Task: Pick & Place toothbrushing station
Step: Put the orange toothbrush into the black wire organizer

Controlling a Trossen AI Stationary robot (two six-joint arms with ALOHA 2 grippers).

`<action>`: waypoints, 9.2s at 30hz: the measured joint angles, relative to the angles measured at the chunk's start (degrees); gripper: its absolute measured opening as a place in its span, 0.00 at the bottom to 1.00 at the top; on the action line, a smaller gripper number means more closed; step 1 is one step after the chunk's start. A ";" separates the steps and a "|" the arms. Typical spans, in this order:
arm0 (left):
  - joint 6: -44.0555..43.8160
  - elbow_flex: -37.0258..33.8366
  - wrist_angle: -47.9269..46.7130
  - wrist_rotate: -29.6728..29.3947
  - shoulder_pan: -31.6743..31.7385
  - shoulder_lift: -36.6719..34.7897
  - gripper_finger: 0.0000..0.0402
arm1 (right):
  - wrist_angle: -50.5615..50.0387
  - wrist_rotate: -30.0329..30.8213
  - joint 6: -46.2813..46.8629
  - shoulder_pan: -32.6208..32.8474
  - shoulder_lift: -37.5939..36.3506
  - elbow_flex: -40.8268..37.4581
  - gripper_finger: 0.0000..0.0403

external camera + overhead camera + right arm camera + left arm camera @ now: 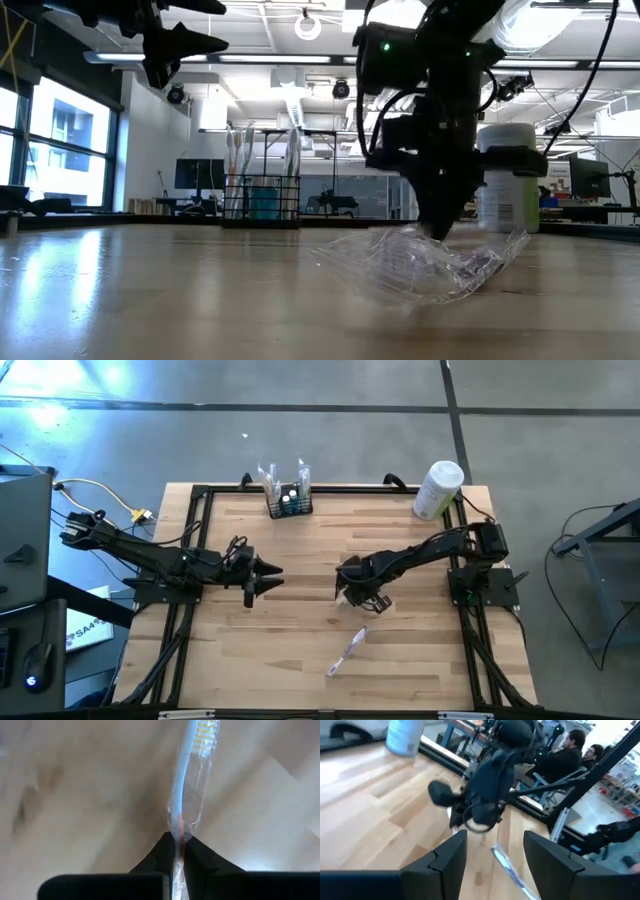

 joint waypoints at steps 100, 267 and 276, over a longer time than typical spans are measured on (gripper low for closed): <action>33.43 44.17 2.22 15.31 18.41 33.24 0.03 | 29.05 6.47 28.92 -3.26 -35.81 0.76 0.14; 28.34 54.24 -44.36 12.91 19.52 29.46 0.46 | 37.69 2.83 29.79 -5.43 -32.20 0.76 0.04; 28.83 63.66 -67.44 5.02 19.52 29.42 0.46 | 40.46 1.30 31.03 -13.08 -35.25 0.76 0.04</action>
